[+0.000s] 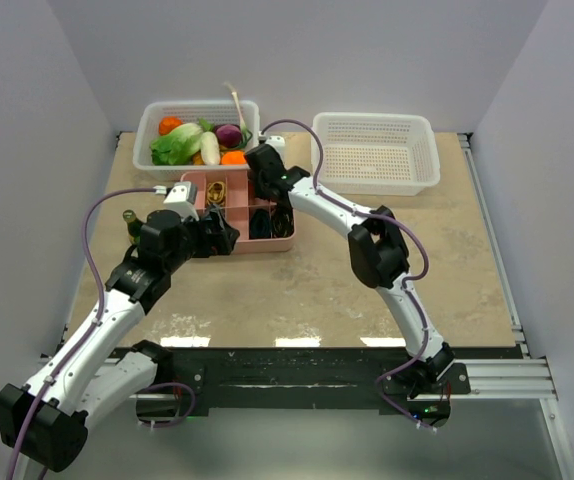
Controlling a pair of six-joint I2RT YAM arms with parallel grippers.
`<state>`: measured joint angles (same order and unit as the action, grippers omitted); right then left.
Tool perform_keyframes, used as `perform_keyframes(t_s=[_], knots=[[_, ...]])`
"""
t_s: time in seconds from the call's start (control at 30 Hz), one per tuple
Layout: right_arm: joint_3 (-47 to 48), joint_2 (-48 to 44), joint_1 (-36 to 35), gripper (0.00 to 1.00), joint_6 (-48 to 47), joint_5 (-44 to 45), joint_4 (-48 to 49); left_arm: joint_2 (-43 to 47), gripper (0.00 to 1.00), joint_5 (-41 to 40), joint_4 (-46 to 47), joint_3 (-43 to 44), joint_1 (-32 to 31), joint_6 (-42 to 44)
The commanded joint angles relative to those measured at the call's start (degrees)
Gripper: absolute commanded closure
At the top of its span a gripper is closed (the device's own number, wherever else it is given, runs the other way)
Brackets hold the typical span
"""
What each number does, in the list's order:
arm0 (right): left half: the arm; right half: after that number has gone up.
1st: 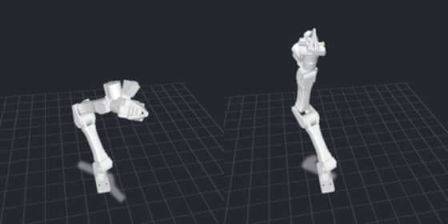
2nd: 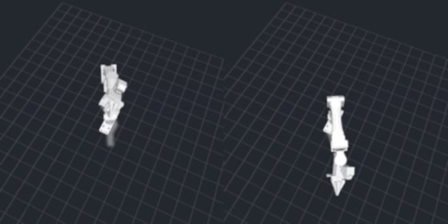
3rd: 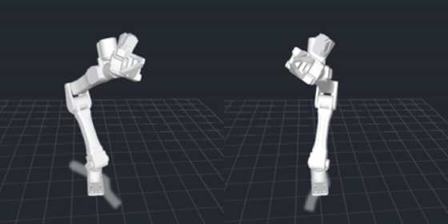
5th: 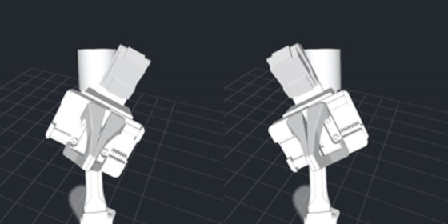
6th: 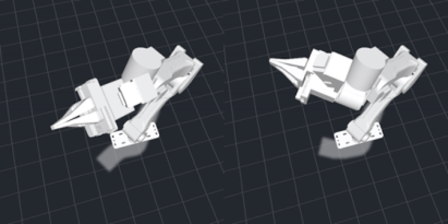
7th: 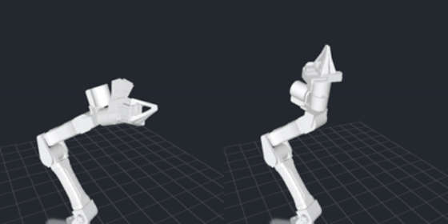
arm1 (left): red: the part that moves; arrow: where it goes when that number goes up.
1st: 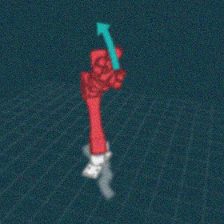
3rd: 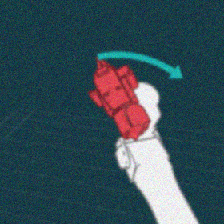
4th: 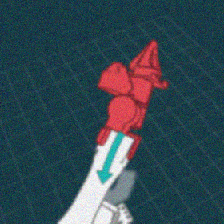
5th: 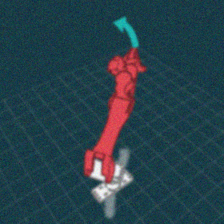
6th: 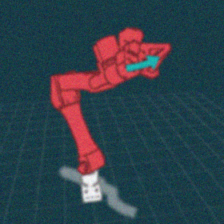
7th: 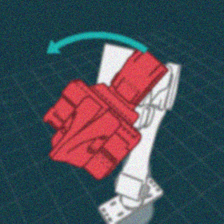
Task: Roll the ties
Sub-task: Place the tie in the storage box.
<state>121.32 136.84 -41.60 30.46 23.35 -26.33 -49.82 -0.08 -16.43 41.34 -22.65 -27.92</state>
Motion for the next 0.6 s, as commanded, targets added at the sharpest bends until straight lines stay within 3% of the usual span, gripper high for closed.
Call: perform_keyframes(t_s=[0.0,0.4,0.57], knots=[[1.55,4.23,0.21,1.0,-1.8,3.71,-9.53,-0.1,0.0,0.96,2.1,-0.21,-0.28,-0.29],[7.35,8.62,-1.11,1.0,-1.8,7.32,-16.46,-0.36,0.0,1.13,2.28,-0.21,-0.28,-0.29],[4.29,7.92,-1.11,1.0,-2.33,8.37,-16.92,-0.54,0.0,1.22,2.36,-0.12,-0.28,-0.29]])
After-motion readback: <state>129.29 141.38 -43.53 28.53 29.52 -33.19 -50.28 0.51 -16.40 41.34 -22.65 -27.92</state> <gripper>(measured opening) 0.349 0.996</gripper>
